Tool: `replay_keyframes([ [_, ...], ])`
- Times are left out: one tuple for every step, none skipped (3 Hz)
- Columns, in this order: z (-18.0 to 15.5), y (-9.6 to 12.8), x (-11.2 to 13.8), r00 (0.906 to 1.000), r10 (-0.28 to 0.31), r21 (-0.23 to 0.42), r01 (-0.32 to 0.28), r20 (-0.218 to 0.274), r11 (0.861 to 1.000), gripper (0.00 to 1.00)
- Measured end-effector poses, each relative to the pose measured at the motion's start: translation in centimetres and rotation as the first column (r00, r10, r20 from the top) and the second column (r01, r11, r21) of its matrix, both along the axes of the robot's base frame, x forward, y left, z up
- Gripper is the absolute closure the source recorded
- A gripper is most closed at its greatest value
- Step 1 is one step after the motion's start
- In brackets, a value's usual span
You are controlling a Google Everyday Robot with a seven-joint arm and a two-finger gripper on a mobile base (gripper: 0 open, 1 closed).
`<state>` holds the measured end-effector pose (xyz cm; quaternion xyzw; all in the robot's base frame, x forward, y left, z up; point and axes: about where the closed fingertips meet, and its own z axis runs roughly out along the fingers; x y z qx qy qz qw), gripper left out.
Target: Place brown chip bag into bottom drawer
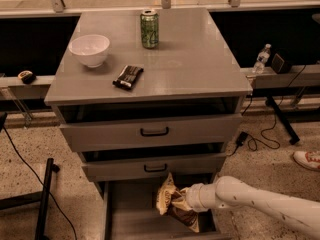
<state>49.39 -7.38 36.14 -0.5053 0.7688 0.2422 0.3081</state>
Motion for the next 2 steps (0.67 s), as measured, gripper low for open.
replay_keyframes([
  [-0.01,0.0,0.05,1.0,-0.001,0.0,0.001,0.001,1.0,0.81],
  [-0.01,0.01,0.04,1.0,-0.001,0.0,0.001,0.001,1.0,0.58],
])
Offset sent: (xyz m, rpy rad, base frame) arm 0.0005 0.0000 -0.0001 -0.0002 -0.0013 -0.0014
